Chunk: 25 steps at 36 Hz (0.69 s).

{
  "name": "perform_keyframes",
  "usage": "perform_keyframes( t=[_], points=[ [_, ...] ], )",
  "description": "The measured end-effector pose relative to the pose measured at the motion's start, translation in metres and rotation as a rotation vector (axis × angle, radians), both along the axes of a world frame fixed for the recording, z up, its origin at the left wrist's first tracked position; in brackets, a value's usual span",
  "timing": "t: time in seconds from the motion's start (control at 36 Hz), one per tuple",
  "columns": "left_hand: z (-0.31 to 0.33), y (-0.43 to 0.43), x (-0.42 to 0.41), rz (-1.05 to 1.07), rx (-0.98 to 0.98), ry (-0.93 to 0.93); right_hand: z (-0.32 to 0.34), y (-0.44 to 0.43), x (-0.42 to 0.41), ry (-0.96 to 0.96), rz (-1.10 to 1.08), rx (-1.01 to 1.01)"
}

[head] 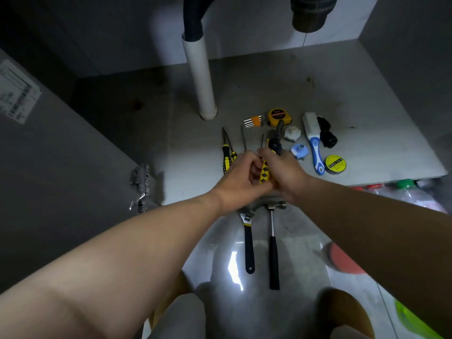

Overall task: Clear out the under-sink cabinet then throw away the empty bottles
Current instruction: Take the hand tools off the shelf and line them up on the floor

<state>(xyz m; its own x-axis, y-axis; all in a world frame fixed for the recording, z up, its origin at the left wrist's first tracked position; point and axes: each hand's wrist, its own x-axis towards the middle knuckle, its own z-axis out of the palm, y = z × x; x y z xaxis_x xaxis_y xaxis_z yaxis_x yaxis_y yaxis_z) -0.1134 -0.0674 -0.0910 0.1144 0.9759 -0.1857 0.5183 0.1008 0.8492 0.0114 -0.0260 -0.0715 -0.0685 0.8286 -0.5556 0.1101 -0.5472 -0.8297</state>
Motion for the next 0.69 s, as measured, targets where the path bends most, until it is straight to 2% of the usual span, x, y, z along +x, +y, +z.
perform_keyframes(
  t=[0.06,0.14,0.19,0.28,0.47,0.56,0.64,0.69],
  points=[
    [-0.003,0.004,-0.007,0.145,0.008,-0.043,-0.003,0.002,0.006,-0.036,-0.016,-0.009],
    [-0.011,0.014,-0.027,0.332,0.011,0.168,-0.012,0.0,0.016,-0.04,0.004,-0.029],
    [-0.016,0.017,-0.037,0.396,-0.054,0.252,-0.017,-0.002,0.021,-0.045,0.037,-0.023],
    [-0.024,0.021,-0.041,0.462,-0.179,0.259,-0.023,-0.007,0.022,-0.056,0.103,-0.017],
    [-0.025,0.032,-0.036,0.469,-0.236,0.387,-0.037,-0.019,0.021,-0.143,0.292,0.025],
    [-0.023,0.033,-0.036,0.446,-0.32,0.427,-0.041,-0.027,0.026,-0.133,0.43,-0.048],
    [-0.021,0.025,-0.04,0.4,-0.326,0.429,-0.042,-0.037,0.037,-0.107,0.664,-0.183],
    [-0.015,0.014,-0.044,0.35,-0.332,0.395,-0.046,-0.043,0.045,-0.155,0.816,-0.296]
  ],
)
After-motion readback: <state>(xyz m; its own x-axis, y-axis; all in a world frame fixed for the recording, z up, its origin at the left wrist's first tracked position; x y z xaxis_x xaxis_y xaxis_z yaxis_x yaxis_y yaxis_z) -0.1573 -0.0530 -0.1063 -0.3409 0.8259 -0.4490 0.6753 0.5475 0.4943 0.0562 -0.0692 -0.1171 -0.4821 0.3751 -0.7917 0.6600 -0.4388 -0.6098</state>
